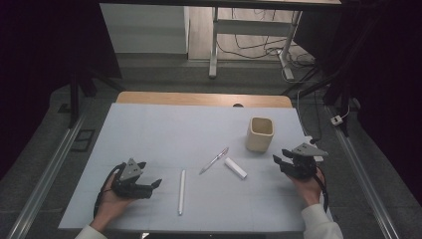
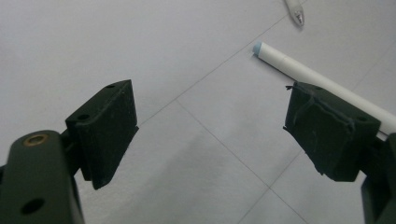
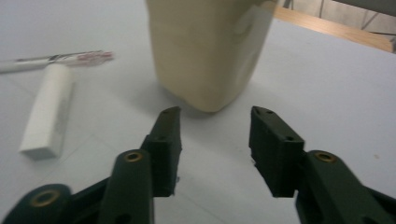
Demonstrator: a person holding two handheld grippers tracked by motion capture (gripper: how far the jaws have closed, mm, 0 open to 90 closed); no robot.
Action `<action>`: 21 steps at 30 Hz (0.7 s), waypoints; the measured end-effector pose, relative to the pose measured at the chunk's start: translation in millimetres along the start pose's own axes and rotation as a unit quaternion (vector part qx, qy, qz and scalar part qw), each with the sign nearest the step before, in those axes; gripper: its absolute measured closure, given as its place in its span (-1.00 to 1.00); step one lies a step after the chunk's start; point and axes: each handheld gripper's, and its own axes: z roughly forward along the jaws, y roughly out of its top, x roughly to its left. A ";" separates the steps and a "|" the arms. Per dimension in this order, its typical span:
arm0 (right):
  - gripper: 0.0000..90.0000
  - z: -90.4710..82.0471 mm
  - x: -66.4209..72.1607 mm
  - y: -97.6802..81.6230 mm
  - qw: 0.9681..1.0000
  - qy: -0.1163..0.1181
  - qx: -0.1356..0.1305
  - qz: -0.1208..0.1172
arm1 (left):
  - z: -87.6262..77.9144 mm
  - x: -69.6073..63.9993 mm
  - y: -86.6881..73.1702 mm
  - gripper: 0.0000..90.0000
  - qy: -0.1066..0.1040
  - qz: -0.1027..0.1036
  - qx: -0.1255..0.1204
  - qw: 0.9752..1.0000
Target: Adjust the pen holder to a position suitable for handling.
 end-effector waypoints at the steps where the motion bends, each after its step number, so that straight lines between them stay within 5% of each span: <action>1: 0.27 0.6 -2.0 1.0 1.000 -0.005 -0.001 0.005 | 0.0 0.0 -0.1 -0.64 0.001 0.000 0.000 1.000; 13: 0.94 8.7 -15.2 8.9 1.000 -0.026 0.002 0.016 | 0.7 -0.4 0.3 -0.63 0.003 0.002 -0.001 1.000; 21: 0.98 23.9 -23.2 12.3 0.999 -0.044 0.019 0.019 | 1.2 -0.5 0.2 -0.63 0.002 0.002 0.000 1.000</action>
